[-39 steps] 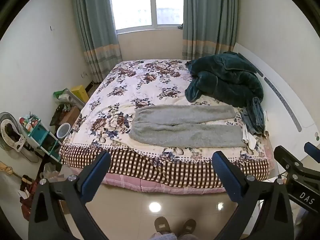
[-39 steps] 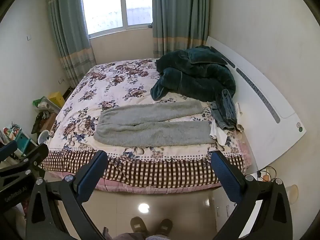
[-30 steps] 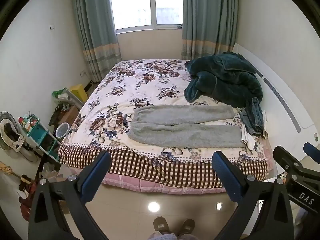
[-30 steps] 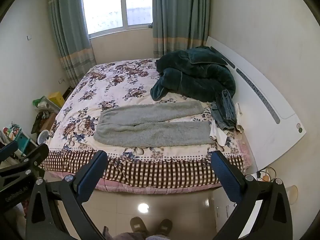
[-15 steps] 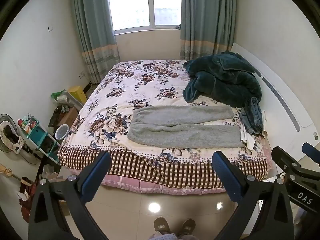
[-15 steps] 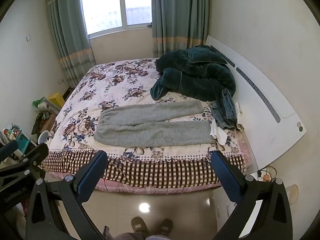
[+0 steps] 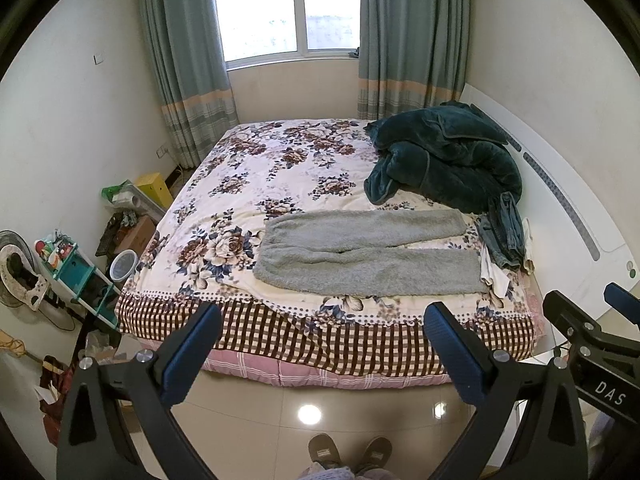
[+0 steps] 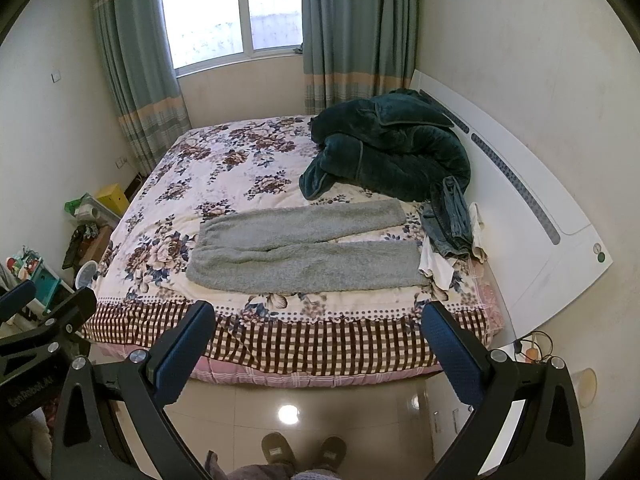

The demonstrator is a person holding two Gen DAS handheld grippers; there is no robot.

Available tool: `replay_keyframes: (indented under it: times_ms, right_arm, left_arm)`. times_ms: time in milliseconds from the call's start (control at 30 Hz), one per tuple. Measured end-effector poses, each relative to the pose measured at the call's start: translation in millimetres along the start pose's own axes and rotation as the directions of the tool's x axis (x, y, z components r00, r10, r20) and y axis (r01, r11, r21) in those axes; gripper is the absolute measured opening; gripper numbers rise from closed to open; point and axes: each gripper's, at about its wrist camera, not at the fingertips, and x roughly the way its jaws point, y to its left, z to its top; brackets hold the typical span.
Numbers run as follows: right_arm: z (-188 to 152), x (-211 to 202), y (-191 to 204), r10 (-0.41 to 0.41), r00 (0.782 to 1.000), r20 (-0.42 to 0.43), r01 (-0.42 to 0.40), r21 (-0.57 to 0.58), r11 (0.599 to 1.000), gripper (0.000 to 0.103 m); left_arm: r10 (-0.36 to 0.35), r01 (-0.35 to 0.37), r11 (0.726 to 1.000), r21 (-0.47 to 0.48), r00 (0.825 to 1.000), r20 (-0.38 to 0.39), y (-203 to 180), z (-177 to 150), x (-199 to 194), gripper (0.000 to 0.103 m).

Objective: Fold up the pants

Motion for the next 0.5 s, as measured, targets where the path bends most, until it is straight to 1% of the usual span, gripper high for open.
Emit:
replay_keyframes:
  times_ms: [167, 500]
  right_arm:
    - [0.1, 0.5, 0.6, -0.001, 1.000, 0.001, 0.001, -0.003, 1.000, 0.103]
    - [-1.3, 1.6, -1.4, 0.000, 1.000, 0.001, 0.000, -0.001, 1.000, 0.103]
  left_arm:
    - [-0.001, 0.001, 1.000, 0.001, 1.000, 0.003, -9.9, 7.2, -1.6, 0.103]
    - [0.003, -0.003, 1.000, 0.001, 1.000, 0.006, -8.7, 10.4, -4.8, 0.103]
